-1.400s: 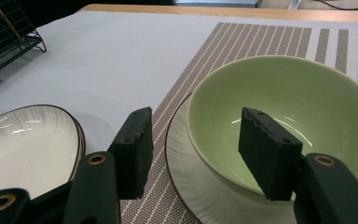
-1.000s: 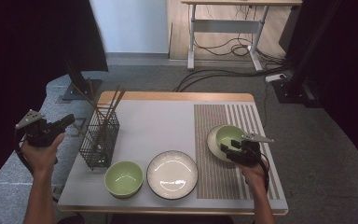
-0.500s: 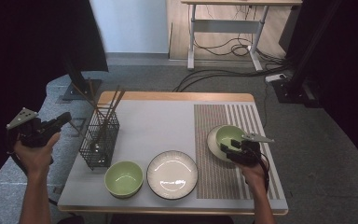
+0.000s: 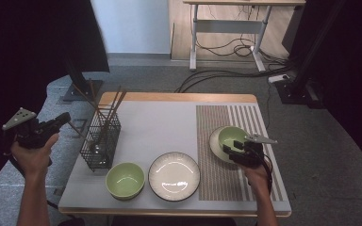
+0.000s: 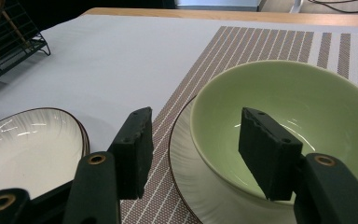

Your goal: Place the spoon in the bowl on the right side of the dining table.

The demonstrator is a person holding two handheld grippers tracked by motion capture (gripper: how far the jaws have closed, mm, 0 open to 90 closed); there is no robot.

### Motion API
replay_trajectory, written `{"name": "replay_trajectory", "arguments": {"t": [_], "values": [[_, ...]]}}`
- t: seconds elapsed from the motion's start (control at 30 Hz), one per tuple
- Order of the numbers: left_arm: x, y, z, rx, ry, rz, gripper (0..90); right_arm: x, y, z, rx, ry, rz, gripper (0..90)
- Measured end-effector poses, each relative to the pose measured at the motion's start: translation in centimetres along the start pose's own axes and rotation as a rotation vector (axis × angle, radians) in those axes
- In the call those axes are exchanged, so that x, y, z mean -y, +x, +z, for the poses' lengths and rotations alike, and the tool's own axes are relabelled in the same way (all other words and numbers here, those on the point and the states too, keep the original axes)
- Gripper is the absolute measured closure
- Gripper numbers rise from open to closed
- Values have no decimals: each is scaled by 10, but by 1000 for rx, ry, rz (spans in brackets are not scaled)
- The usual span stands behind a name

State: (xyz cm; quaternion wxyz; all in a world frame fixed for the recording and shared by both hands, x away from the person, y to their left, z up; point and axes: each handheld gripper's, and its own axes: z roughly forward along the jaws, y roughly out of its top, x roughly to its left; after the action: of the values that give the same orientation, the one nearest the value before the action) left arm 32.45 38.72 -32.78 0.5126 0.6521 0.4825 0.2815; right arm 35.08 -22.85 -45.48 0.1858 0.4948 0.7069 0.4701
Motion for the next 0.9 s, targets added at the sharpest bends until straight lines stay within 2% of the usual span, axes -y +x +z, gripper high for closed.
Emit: {"name": "replay_trajectory", "arguments": {"t": [0.7, 0.9], "values": [[-10, -7, -10, 0, -20, 19, 900, -1, 2, 2, -6, 0, -3, 448], [-12, -8, -12, 14, -26, 15, 900, -1, 3, 2, -6, 0, -3, 448]]}}
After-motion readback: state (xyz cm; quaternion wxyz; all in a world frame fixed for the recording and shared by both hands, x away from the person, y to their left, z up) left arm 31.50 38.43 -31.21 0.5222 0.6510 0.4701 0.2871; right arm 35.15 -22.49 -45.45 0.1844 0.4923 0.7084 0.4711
